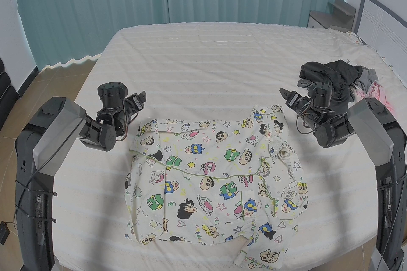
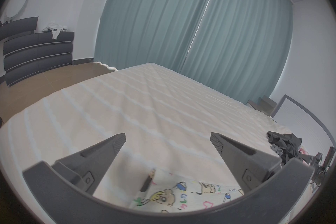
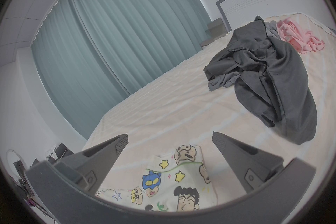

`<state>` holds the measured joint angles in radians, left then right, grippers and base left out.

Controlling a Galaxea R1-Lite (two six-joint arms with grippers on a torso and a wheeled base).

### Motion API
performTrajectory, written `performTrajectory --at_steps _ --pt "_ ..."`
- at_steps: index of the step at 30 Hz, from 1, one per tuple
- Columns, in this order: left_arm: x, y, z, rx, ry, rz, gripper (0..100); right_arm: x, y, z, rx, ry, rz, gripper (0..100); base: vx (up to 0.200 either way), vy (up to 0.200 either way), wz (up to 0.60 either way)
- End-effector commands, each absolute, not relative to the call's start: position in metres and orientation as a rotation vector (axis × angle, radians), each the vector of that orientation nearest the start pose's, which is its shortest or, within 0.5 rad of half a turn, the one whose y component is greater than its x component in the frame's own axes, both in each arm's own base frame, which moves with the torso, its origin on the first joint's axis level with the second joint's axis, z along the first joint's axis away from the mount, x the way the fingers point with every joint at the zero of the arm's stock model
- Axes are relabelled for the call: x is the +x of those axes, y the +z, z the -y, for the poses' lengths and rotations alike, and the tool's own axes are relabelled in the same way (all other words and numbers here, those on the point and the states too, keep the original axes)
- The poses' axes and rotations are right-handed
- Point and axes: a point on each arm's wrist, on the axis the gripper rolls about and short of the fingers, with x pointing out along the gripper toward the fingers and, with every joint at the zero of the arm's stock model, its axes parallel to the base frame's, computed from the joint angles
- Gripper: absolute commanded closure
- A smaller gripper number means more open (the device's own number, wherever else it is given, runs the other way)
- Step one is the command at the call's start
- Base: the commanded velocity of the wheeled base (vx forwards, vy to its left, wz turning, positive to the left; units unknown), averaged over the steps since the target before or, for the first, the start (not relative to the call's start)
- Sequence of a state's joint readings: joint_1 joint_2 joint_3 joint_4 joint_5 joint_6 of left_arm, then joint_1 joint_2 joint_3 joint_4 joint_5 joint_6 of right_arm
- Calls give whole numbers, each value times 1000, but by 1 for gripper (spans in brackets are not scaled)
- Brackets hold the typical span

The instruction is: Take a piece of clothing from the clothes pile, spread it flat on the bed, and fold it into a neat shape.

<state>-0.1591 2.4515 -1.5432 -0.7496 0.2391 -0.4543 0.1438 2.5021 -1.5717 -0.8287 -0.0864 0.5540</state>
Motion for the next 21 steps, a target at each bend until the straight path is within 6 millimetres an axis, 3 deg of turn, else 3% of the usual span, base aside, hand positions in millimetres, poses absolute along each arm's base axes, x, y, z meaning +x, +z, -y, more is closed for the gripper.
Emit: performTrajectory --at_steps 1,3,5,8,11,16,21 --pt "456 121 57 -448 103 -160 0 472 73 -37 557 -25 -201 0 0 0 0" --pt "438 128 55 -486 67 -188 0 456 75 -33 588 8 -247 0 0 0 0" --pt "404 139 53 -554 -9 -245 0 425 76 -24 613 91 -326 0 0 0 0" --pt "353 148 50 -635 -108 -330 0 383 65 -13 620 224 -409 0 0 0 0" --pt "318 150 50 -683 -132 -377 0 358 48 5 606 289 -422 0 0 0 0" --pt "278 156 54 -801 -147 -405 0 334 24 10 627 422 -475 0 0 0 0" --pt "250 142 58 -821 -143 -478 0 327 7 10 619 445 -474 0 0 0 0"
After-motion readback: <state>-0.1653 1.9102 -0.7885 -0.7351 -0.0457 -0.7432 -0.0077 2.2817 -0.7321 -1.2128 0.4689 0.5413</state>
